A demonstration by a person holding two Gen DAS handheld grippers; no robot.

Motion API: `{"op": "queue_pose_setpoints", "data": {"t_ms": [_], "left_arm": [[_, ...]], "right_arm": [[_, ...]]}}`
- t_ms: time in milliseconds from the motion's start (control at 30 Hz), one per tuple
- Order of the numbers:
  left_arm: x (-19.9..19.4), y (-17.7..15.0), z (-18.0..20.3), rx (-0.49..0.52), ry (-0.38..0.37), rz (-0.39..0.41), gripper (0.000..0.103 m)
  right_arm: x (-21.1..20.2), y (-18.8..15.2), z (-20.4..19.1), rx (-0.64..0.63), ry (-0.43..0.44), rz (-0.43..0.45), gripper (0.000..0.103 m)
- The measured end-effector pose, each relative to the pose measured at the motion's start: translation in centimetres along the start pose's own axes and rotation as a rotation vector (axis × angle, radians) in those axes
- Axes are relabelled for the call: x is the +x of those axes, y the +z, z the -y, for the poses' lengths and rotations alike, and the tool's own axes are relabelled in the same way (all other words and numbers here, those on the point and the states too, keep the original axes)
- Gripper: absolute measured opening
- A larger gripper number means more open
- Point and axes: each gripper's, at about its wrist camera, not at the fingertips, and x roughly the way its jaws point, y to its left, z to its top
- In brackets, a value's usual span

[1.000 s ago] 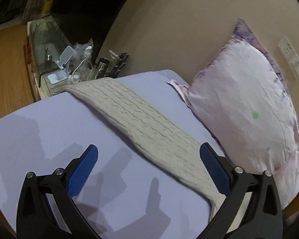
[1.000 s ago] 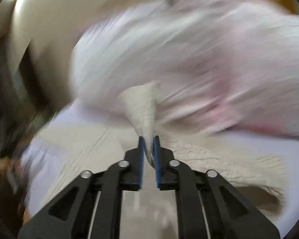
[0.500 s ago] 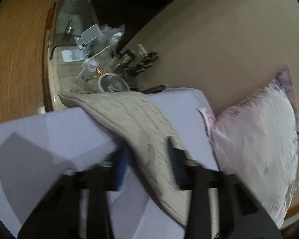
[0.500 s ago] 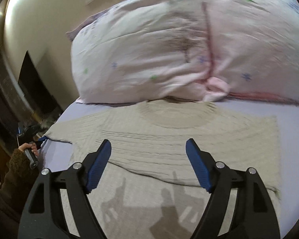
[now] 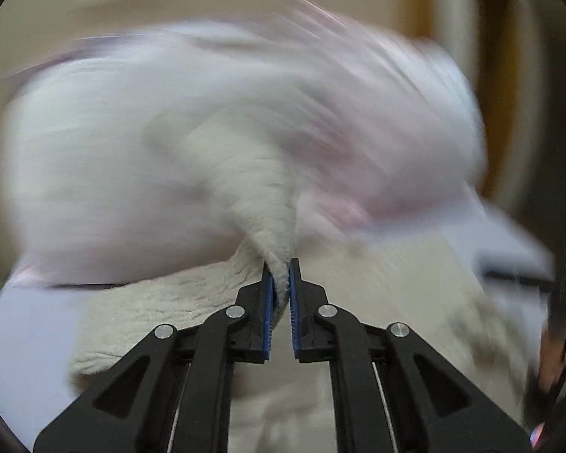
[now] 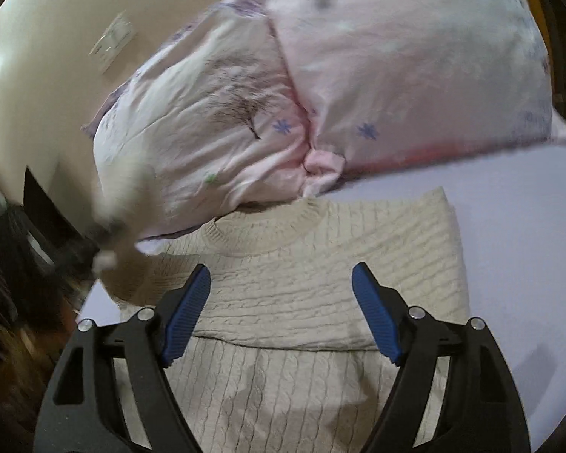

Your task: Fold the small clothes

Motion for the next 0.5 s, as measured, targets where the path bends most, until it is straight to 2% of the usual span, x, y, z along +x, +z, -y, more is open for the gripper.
{"op": "queue_pose_setpoints", "data": {"t_ms": [100,167,200,267,333,400,433,467,500], "left_arm": [[4.1,-2.0,6.7,0.192,-0.053,-0.127,0.008],[3.5,-2.4,7.2,0.202,-0.068,-0.116,0.011],[2.2,-2.1,6.1,0.166,-0.077,-0.091,0.016],[-0.8,-2.0,2.7,0.06,-0.06,-0.041,0.054],[-3.6,-2.7,-0.5,-0.012,-0.03,-0.016,0.056],[-6.2,-4.2,-3.9,-0.087,0.026,-0.032,0.058],[-7.1,-5.3,-5.6,-0.127,0.051,-0.052,0.059],[-8.4,-6.6,-7.0,-0.17,0.069,-0.077,0.06],[-9.3,-8.1,-8.9,-0.234,0.08,-0.114,0.06]], "right_arm": [[0.5,0.2,2.3,0.084,0.017,-0.052,0.077],[0.8,0.3,3.5,0.12,0.023,-0.079,0.075],[1.0,0.4,4.2,0.137,0.021,-0.097,0.073],[1.5,0.4,5.1,0.154,-0.033,-0.115,0.061],[2.1,0.3,6.2,0.189,-0.079,-0.14,0.055],[2.9,-0.1,6.8,0.204,-0.098,-0.164,0.055],[3.6,-0.2,6.8,0.19,-0.119,-0.181,0.046],[4.0,-0.4,6.7,0.172,-0.131,-0.191,0.01],[4.6,-0.7,6.5,0.144,-0.143,-0.2,0.008]]}}
